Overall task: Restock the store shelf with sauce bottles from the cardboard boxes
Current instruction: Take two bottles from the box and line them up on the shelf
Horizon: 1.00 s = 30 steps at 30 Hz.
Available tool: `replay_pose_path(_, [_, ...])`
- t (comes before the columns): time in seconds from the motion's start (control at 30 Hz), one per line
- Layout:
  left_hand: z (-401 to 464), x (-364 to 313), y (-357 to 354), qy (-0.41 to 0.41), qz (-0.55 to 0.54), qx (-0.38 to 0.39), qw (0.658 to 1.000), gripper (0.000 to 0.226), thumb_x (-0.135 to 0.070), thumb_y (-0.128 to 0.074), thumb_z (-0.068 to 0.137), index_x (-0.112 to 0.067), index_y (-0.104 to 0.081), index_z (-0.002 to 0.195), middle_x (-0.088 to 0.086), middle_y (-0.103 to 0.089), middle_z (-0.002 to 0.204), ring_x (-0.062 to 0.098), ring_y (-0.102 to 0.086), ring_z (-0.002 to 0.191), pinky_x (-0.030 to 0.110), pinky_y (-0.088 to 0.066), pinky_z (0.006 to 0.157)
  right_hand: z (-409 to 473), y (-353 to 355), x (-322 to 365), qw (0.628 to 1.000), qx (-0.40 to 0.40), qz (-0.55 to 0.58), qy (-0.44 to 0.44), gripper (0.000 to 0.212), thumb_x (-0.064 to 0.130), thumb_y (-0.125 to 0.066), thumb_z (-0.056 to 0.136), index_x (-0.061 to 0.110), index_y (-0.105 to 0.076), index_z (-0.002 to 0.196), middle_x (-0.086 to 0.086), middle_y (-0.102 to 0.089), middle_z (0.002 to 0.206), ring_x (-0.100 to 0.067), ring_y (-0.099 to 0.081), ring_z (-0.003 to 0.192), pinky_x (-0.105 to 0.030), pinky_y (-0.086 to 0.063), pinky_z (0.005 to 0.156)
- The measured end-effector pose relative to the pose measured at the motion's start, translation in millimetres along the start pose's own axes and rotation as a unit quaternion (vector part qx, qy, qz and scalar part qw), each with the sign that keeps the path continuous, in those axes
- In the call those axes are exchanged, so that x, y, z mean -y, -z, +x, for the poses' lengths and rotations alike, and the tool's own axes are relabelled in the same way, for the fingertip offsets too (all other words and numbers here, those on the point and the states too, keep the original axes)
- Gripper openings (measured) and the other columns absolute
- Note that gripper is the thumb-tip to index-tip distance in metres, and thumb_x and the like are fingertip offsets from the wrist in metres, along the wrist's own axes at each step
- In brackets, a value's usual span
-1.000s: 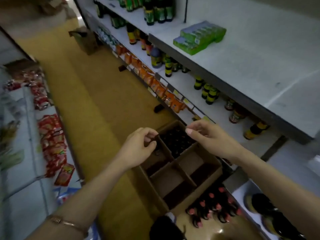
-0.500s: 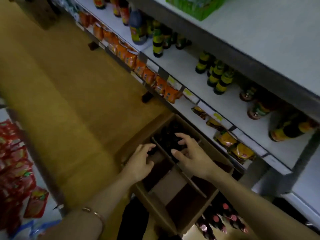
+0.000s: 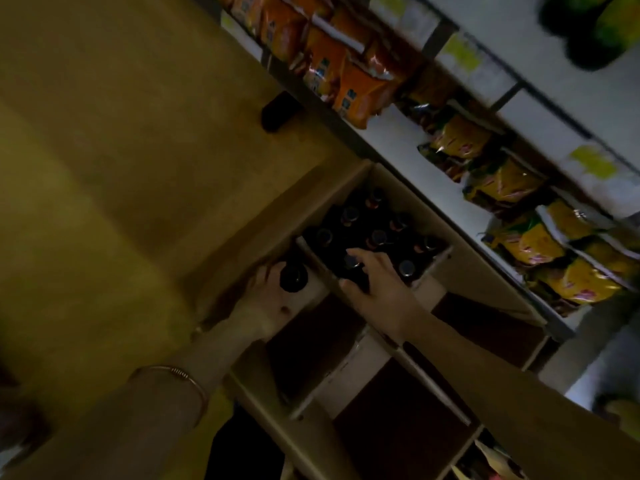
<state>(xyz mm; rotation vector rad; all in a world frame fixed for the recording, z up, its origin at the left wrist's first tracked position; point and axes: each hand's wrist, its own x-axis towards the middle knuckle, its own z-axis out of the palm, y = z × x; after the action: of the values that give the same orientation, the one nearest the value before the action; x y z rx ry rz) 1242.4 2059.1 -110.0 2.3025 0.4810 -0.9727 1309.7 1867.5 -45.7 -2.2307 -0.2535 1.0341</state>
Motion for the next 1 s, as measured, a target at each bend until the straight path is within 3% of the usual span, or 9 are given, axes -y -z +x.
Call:
replay_pose_path(0.13, [31,21,-41,0.000,-0.052,-0.016,0.999,0.082,-0.017,-0.060,0.093,-0.016,-0.004,0.153,0.005,-0.009,0.157,0.027,-0.013,0.146,0.037,-0.023,0.117,46,-36,-35,0.998,-0.061,-0.012,-0.008,0.059,0.026,-0.053,0.098,0.020,-0.025,0.150,-0.006,-0.018,0.153,-0.025,-0.026,0.139,-0.030,-0.030,0.109])
replay_pose_path(0.23, [55,29,-51,-0.053,-0.101,-0.067,0.991,0.063,-0.014,-0.060,0.093,-0.015,-0.026,0.146,0.004,-0.032,0.147,0.023,-0.031,0.138,0.032,-0.032,0.109,71,-59,-49,0.994,-0.106,0.009,-0.011,0.063,0.016,-0.055,0.096,0.016,-0.023,0.151,-0.009,-0.016,0.156,-0.026,-0.017,0.143,-0.031,-0.022,0.113])
replay_pose_path(0.3, [70,32,-49,-0.076,-0.161,-0.081,0.981,0.042,-0.009,-0.062,0.090,-0.017,-0.045,0.127,-0.001,-0.047,0.123,0.018,-0.046,0.120,0.025,-0.036,0.093,83,-70,-54,0.987,-0.147,0.063,-0.011,0.066,0.007,-0.056,0.093,0.012,-0.022,0.150,-0.010,-0.022,0.155,-0.024,-0.022,0.143,-0.026,-0.023,0.112])
replay_pose_path(0.4, [88,32,-50,-0.093,-0.266,-0.059,0.958,0.030,-0.001,-0.069,0.084,-0.017,-0.055,0.105,-0.005,-0.053,0.106,0.000,-0.053,0.099,0.015,-0.040,0.087,100,-77,-64,0.958,-0.207,0.192,-0.051,0.066,-0.002,-0.058,0.090,0.010,-0.028,0.148,-0.005,-0.038,0.149,-0.018,-0.036,0.137,-0.006,-0.026,0.097])
replay_pose_path(0.47, [96,29,-58,-0.099,-0.312,-0.056,0.943,0.028,0.003,-0.073,0.078,-0.009,-0.059,0.099,-0.005,-0.055,0.099,-0.018,-0.053,0.085,-0.001,-0.037,0.077,111,-80,-77,0.941,-0.231,0.234,-0.083,0.060,0.001,-0.062,0.089,0.013,-0.038,0.143,-0.003,-0.049,0.141,-0.018,-0.045,0.130,-0.005,-0.029,0.090])
replay_pose_path(0.57, [105,24,-72,-0.087,-0.376,-0.093,0.918,0.023,0.004,-0.075,0.076,0.000,-0.058,0.091,0.000,-0.055,0.085,-0.015,-0.054,0.069,0.003,-0.041,0.067,125,-84,-90,0.940,-0.246,0.221,-0.081,0.045,0.007,-0.071,0.084,0.013,-0.058,0.127,-0.003,-0.061,0.127,-0.016,-0.055,0.119,-0.010,-0.035,0.089])
replay_pose_path(0.77, [105,18,-90,-0.115,-0.322,-0.191,0.920,0.025,-0.009,-0.077,0.079,-0.009,-0.053,0.071,-0.006,-0.053,0.076,-0.011,-0.053,0.076,0.011,-0.039,0.080,147,-84,-97,0.947,-0.281,0.152,-0.029,0.027,0.034,-0.082,0.072,0.014,-0.072,0.087,-0.008,-0.071,0.099,-0.031,-0.062,0.100,-0.047,-0.049,0.091])
replay_pose_path(0.87, [93,17,-83,-0.139,-0.319,-0.164,0.923,0.018,-0.002,-0.076,0.078,-0.001,-0.059,0.072,-0.008,-0.057,0.084,-0.017,-0.055,0.082,0.001,-0.037,0.076,143,-86,-98,0.953,-0.287,0.101,-0.003,0.018,0.026,-0.074,0.075,0.010,-0.071,0.084,-0.011,-0.072,0.089,-0.035,-0.063,0.095,-0.049,-0.049,0.087])
replay_pose_path(1.0, [66,19,-68,-0.125,-0.339,-0.142,0.922,0.022,-0.014,-0.078,0.078,-0.023,-0.060,0.071,-0.009,-0.067,0.093,-0.012,-0.061,0.085,0.003,-0.043,0.075,124,-85,-87,0.951,-0.293,0.093,-0.005,0.019,0.007,-0.073,0.076,0.005,-0.072,0.094,-0.013,-0.071,0.099,-0.036,-0.059,0.109,-0.042,-0.046,0.095])
